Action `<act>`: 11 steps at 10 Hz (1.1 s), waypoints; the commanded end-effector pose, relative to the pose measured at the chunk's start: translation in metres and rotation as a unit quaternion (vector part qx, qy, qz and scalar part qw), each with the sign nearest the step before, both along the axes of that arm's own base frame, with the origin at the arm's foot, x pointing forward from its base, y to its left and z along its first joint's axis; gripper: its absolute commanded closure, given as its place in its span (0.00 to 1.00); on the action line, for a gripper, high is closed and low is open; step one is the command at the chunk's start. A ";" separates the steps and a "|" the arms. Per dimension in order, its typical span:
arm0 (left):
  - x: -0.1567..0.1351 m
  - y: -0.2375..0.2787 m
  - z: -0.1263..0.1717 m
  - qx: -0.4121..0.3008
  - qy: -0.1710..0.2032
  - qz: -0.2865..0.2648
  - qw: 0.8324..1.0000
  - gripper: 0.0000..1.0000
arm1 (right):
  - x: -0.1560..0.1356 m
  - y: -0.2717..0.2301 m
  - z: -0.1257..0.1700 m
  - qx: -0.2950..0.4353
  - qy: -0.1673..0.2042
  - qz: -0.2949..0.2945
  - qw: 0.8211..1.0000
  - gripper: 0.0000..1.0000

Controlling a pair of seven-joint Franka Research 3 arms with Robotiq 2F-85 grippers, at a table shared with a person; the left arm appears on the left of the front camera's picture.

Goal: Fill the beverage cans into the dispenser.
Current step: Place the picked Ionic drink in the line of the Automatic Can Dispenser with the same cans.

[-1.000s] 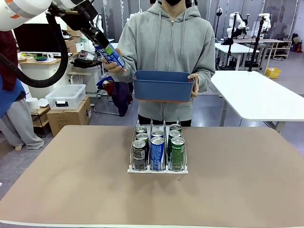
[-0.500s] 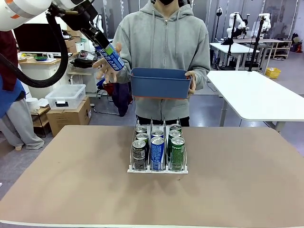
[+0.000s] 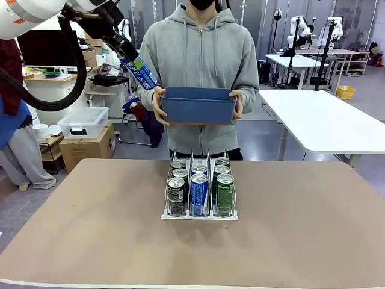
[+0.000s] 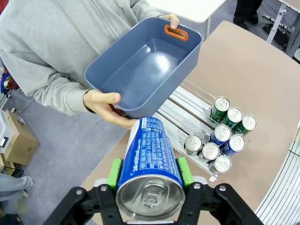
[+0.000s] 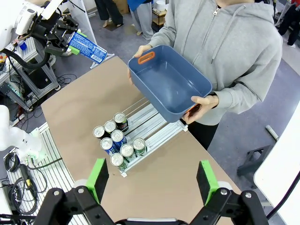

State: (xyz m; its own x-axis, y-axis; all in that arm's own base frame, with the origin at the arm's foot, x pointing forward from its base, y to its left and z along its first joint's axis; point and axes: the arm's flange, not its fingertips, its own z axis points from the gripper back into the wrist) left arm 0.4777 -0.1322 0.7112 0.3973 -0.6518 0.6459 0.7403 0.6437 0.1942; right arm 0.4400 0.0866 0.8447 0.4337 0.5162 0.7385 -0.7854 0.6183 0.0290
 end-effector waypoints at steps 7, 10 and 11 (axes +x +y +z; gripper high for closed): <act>-0.040 -0.021 -0.007 -0.003 0.007 0.093 0.996 0.43 | -0.003 0.000 -0.001 -0.004 0.000 0.003 1.000 0.00; -0.104 -0.043 -0.035 0.018 0.015 0.089 0.996 0.43 | -0.003 0.000 -0.001 -0.004 0.000 0.003 1.000 0.00; -0.123 -0.052 -0.047 0.023 0.029 0.072 0.997 0.43 | -0.003 0.000 -0.001 -0.004 0.000 0.003 1.000 0.00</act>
State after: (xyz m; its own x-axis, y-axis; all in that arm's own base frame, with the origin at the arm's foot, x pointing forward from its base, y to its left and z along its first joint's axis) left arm 0.3736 -0.1853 0.6734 0.5343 -0.5979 0.5975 0.6339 0.7510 0.1848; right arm 0.4401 0.0865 0.8447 0.4338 0.5161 0.7385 -0.7852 0.6185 0.0290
